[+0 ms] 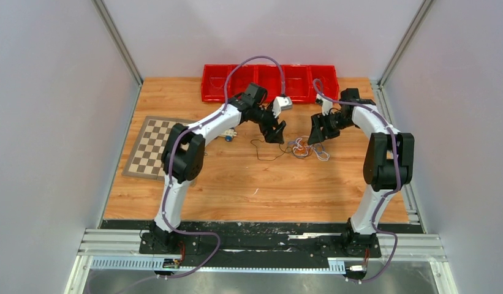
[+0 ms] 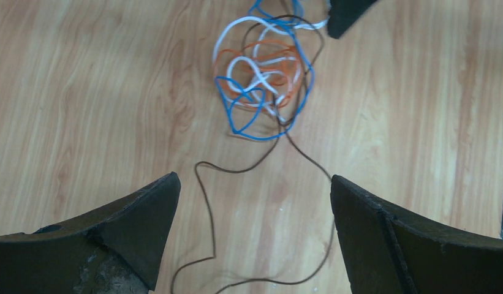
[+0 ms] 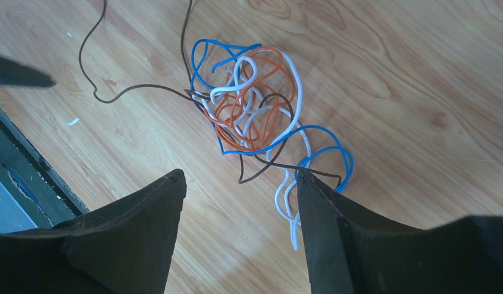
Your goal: Untangle the cables
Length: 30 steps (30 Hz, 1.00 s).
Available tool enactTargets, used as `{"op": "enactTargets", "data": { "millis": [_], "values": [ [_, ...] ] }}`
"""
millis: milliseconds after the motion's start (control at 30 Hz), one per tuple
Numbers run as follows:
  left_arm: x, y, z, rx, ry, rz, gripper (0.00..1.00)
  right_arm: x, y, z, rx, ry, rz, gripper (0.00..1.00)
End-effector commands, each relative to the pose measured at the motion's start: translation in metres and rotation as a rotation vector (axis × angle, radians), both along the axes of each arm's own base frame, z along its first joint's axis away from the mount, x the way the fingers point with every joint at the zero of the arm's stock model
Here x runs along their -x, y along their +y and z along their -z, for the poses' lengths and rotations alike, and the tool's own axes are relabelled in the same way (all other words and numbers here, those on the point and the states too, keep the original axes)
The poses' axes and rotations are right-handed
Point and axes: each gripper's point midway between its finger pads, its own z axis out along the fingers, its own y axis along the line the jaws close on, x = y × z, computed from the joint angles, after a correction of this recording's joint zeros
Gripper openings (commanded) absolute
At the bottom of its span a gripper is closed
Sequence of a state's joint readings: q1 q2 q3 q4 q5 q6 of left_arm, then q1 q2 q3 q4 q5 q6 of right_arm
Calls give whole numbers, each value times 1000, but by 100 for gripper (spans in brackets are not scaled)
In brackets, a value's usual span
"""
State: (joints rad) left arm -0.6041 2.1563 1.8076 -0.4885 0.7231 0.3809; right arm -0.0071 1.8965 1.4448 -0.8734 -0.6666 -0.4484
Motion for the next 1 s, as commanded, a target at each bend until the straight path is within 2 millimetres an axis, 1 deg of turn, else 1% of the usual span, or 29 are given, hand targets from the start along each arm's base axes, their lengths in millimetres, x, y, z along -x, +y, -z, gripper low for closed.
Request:
{"op": "enactTargets", "data": {
  "millis": [0,33,133,167,200,233,267,300,333,367,400,533,567,667,700,733,767,800,833,867,900,933,967],
  "values": [
    [-10,-1,7,-2,162,-70,100,-8,-1,9,10,-18,9,65],
    [-6,-2,10,-5,188,-64,100,-9,-2,11,16,-17,16,65],
    [15,0,17,-7,311,-35,100,-9,-3,15,26,-13,24,64],
    [22,-1,15,3,338,-19,100,-9,-4,16,29,-14,28,64],
    [30,1,20,-4,373,-18,100,-8,-4,18,31,-11,30,64],
    [35,0,17,5,390,-9,100,-7,-5,19,34,-10,34,64],
    [43,0,22,-3,417,-5,100,-7,-5,21,36,-6,38,64],
    [47,-1,18,7,422,6,100,-6,-5,22,37,-2,40,64],
    [56,-2,21,0,444,11,100,-5,-5,23,38,1,42,63],
    [58,-4,18,10,436,17,100,-5,-6,24,38,4,45,63],
    [65,-6,21,4,450,22,100,-4,-5,25,37,8,45,63],
    [72,-16,23,-1,438,14,100,-4,-6,25,40,10,50,63],
    [69,-17,25,-5,431,-8,98,-3,-6,25,41,11,50,63],
    [60,-20,31,-28,395,-59,86,0,-7,28,44,20,52,62],
    [55,-20,34,-42,380,-87,83,1,-7,29,46,24,54,62],
    [51,-20,34,-42,362,-102,77,3,-7,31,48,29,56,62],
    [48,-18,38,-56,353,-129,74,5,-7,32,48,34,58,61],
    [44,-17,36,-58,328,-147,66,5,-8,34,51,38,62,61],
    [44,-15,39,-63,327,-159,62,5,-9,35,57,39,67,61],
    [41,-15,33,-57,303,-168,52,5,-10,37,67,40,73,60],
    [43,-12,35,-62,298,-167,47,5,-12,39,78,40,80,60],
    [44,-11,25,-50,279,-161,34,3,-15,41,92,37,89,60],
    [48,-8,25,-53,270,-147,28,2,-17,43,107,33,96,59]
  ]
}}
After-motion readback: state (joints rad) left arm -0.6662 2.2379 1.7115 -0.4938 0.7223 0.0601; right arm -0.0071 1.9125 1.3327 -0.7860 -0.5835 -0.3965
